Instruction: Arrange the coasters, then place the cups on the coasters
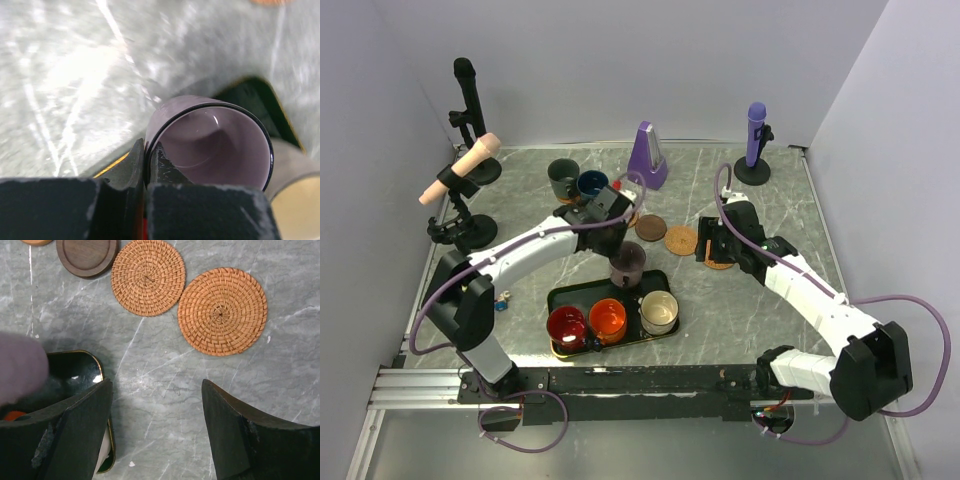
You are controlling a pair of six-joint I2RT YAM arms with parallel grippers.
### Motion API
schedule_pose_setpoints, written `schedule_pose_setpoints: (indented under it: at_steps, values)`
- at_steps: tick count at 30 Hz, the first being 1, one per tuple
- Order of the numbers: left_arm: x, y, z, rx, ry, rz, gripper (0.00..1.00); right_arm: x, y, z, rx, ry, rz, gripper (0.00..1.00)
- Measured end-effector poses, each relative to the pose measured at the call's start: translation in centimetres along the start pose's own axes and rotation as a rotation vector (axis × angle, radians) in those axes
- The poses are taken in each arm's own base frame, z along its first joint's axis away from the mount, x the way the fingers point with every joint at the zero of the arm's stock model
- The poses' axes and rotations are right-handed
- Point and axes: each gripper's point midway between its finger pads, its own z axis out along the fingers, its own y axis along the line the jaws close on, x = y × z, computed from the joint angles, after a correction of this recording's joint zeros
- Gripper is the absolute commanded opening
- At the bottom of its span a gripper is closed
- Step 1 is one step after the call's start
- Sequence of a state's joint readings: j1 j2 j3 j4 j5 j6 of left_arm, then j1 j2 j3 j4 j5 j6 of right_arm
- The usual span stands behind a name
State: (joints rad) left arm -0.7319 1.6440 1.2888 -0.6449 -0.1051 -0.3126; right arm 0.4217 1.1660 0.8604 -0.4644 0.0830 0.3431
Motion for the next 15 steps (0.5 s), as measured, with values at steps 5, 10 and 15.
schedule_pose_setpoints:
  at_steps: [5, 10, 15]
  values:
    - [-2.4, 2.1, -0.7, -0.071, -0.054, -0.117, 0.01, 0.1, 0.0, 0.1, 0.001, 0.004, -0.001, 0.78]
    - [-3.6, 3.2, -1.6, -0.114, -0.075, -0.213, 0.01, 0.1, 0.0, 0.3, 0.003, 0.009, -0.002, 0.78]
    - [-8.9, 5.3, -3.8, -0.162, -0.193, -0.359, 0.01, 0.1, 0.0, 0.3, 0.004, 0.01, -0.002, 0.78]
